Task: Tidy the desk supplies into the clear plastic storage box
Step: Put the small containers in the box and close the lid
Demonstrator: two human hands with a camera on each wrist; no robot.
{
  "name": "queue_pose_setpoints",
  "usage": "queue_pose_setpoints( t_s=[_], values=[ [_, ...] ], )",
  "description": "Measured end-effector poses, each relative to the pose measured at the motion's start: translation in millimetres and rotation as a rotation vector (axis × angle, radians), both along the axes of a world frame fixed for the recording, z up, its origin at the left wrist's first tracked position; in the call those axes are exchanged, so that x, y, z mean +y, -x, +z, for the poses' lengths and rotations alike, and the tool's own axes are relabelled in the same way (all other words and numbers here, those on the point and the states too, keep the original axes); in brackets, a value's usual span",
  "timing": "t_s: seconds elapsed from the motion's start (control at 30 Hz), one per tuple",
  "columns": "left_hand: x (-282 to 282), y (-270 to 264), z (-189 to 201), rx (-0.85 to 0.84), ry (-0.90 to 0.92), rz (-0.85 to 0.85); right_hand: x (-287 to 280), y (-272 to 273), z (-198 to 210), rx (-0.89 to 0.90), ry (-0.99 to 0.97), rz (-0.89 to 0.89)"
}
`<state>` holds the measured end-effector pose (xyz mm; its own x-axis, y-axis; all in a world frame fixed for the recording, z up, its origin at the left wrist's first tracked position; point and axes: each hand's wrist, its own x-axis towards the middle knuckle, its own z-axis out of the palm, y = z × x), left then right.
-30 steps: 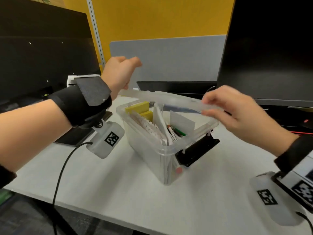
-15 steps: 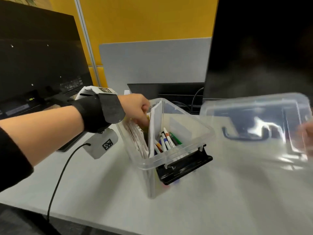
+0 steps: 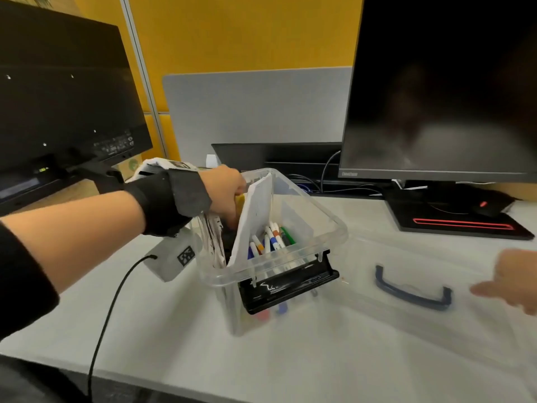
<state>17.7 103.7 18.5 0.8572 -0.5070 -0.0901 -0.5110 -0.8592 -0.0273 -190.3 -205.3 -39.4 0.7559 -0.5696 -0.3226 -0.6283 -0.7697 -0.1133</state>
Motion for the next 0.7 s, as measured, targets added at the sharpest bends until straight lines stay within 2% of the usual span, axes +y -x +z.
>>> queue_pose_setpoints(
  t_s=[0.03, 0.1, 0.2, 0.33, 0.4, 0.53, 0.57, 0.63, 0.7],
  values=[
    [3.4, 2.2, 6.7, -0.017, 0.058, 0.021, 11.0, -7.0, 12.4, -0.077, 0.065, 0.027],
    [10.8, 5.6, 23.0, -0.059, 0.184, 0.061, 35.4, -19.3, 38.1, -0.31, 0.068, 0.173],
    [20.3, 13.0, 50.3, -0.1, 0.428, 0.111, 76.0, -28.8, 60.9, -0.657, -0.165, 0.343],
    [17.9, 27.8, 72.0, 0.098, 0.886, 0.149, 133.7, -35.7, 68.2, -0.966, -0.451, 0.45],
    [7.1, 38.2, 71.3, 0.29, 0.99, 0.146, 153.4, -36.3, 66.3, -1.018, -0.53, 0.47],
    [-12.9, 55.4, 58.3, 0.643, 1.054, 0.117, 160.1, -45.0, 60.0, -1.035, -0.411, 0.449],
    [-16.0, 58.8, 54.4, 0.726, 1.069, 0.112, 154.8, -47.1, 58.3, -1.05, -0.443, 0.418],
    [-20.5, 64.2, 47.6, 0.825, 1.077, 0.101, 142.2, -48.0, 56.1, -1.06, -0.636, 0.398],
    [-23.3, 66.8, 43.3, 0.839, 1.054, 0.084, 130.7, -45.3, 56.2, -1.001, -0.835, 0.42]
  ],
)
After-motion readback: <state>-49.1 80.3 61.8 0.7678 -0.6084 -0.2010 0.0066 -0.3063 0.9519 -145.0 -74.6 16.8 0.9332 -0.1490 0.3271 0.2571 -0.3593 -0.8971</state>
